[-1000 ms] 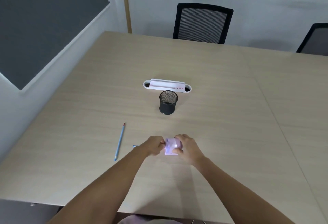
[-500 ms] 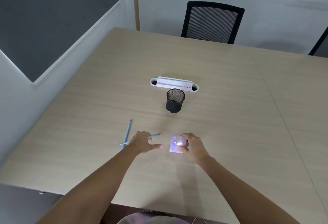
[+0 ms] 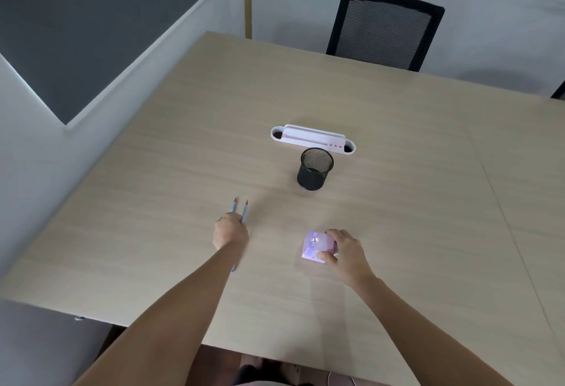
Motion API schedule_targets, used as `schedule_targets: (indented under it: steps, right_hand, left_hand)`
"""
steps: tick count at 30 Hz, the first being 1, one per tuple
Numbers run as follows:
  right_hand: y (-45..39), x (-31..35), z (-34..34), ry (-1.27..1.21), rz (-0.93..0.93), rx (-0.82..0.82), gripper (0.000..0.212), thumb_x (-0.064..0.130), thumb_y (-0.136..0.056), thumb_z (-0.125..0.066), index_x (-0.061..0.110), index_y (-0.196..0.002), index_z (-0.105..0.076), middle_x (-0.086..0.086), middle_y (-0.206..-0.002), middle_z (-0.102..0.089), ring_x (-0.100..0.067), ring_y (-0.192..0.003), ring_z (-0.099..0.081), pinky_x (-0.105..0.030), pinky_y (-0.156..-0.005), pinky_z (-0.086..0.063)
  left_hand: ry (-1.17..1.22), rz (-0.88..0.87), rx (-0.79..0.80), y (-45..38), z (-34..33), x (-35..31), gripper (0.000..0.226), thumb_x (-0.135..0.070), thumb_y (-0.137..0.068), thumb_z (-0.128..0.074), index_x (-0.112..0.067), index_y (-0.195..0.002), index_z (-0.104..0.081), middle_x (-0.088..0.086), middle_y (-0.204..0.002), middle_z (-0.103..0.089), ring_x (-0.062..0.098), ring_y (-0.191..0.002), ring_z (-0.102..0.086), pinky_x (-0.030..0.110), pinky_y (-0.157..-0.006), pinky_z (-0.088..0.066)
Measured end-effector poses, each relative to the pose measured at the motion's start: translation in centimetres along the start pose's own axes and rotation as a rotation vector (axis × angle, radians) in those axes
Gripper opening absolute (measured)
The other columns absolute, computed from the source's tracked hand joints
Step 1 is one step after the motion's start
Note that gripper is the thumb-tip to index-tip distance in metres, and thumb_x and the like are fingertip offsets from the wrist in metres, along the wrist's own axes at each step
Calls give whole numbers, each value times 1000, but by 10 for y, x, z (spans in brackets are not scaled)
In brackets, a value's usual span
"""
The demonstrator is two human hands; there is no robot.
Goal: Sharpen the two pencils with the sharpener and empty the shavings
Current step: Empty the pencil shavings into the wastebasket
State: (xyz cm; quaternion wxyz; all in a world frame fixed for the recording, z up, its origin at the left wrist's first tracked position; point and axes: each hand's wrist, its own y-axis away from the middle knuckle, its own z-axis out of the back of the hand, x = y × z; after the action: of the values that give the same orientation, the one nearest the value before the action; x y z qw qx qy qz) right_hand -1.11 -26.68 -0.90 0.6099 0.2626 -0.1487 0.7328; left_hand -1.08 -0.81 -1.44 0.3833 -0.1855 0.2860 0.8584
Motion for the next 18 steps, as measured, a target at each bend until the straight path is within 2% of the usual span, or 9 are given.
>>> schedule_targets:
  steps: [4, 11, 13, 15, 16, 18]
  right_hand:
    - [1, 0, 1, 0, -15, 5, 39, 17, -73, -73, 8, -109, -61, -11, -101, -62, -30, -82, -59, -31, -71, -45]
    - [2, 2, 1, 18, -13, -4, 41, 17, -74, -74, 8, -112, -61, -11, -103, -63, -30, -82, -60, -35, -75, -49]
    - [2, 4, 2, 13, -20, -2, 41, 16, -74, -73, 8, -113, -61, -11, -104, -62, -30, -83, -60, -36, -76, -49]
    - [3, 4, 2, 9, -17, 1, 41, 16, -74, -73, 8, -112, -60, -11, -104, -62, -30, -83, -60, -36, -76, -50]
    - [3, 4, 2, 5, -15, 3, 40, 16, -75, -73, 8, -112, -60, -10, -104, -62, -30, -82, -60, -36, -77, -51]
    - [3, 4, 2, 4, -14, 8, 39, 17, -75, -72, 9, -111, -60, -10, -104, -62, -30, -82, -60, -38, -76, -51]
  left_hand:
    - [-37, 92, -7, -19, -1, -5, 20, -7, -89, -52, -7, -104, -65, 16, -103, -68, 34, -94, -66, 42, -78, -57]
    - [-100, 23, -4, -31, -13, 2, 19, -1, -87, -51, -2, -102, -62, 19, -103, -66, 37, -92, -65, 43, -75, -55]
    - [-68, -66, -36, -29, -15, 4, 20, -6, -89, -53, -6, -108, -60, 17, -110, -61, 36, -99, -61, 44, -77, -54]
    - [-33, -238, -49, -24, -22, 4, 30, -10, -86, -61, -10, -116, -57, 12, -121, -55, 30, -113, -53, 42, -82, -52]
    - [-10, -339, -19, -19, -26, 0, 34, -11, -84, -65, -12, -117, -57, 10, -121, -55, 26, -114, -52, 38, -85, -51]
    - [63, -481, 129, -4, -39, -10, 41, -11, -78, -73, -14, -116, -58, 8, -113, -57, 21, -98, -59, 30, -82, -50]
